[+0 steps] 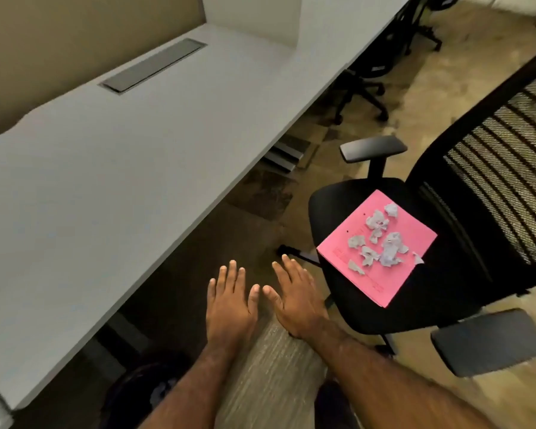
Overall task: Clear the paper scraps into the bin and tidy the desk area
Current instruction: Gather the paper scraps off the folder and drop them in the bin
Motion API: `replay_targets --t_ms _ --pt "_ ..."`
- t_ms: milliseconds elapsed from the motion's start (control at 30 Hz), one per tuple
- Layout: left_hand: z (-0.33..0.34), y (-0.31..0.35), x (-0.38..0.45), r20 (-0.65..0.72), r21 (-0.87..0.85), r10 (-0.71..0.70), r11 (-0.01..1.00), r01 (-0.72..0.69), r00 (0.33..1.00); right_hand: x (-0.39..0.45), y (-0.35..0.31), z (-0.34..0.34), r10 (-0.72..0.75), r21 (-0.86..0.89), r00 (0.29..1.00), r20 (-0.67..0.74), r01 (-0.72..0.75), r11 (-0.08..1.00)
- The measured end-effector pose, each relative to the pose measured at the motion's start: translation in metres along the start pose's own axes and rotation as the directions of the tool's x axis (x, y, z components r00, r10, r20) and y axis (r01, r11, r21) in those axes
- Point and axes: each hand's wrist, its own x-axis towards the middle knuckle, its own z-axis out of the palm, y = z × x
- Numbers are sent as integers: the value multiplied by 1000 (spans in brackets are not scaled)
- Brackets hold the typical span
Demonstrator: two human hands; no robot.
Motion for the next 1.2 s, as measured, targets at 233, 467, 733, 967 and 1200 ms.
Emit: replay_targets --t_ms 233,467,733,967,1200 --pt "14 110 57 37 35 191 981 -192 981 5 98 -65 184 74 968 -170 -174 982" --pt "77 196 103 150 4 309 950 -313 939 20 217 -91 401 139 900 -170 -381 914" --pt "169 242 140 247 -80 347 938 -338 905 27 345 -76 566 173 818 -108 -545 820" --pt "229 239 167 366 71 320 927 -369 874 49 387 -46 488 66 869 -86 -484 873" --pt "258 249 194 372 52 428 876 -479 824 74 397 -28 333 36 939 -92 -331 943"
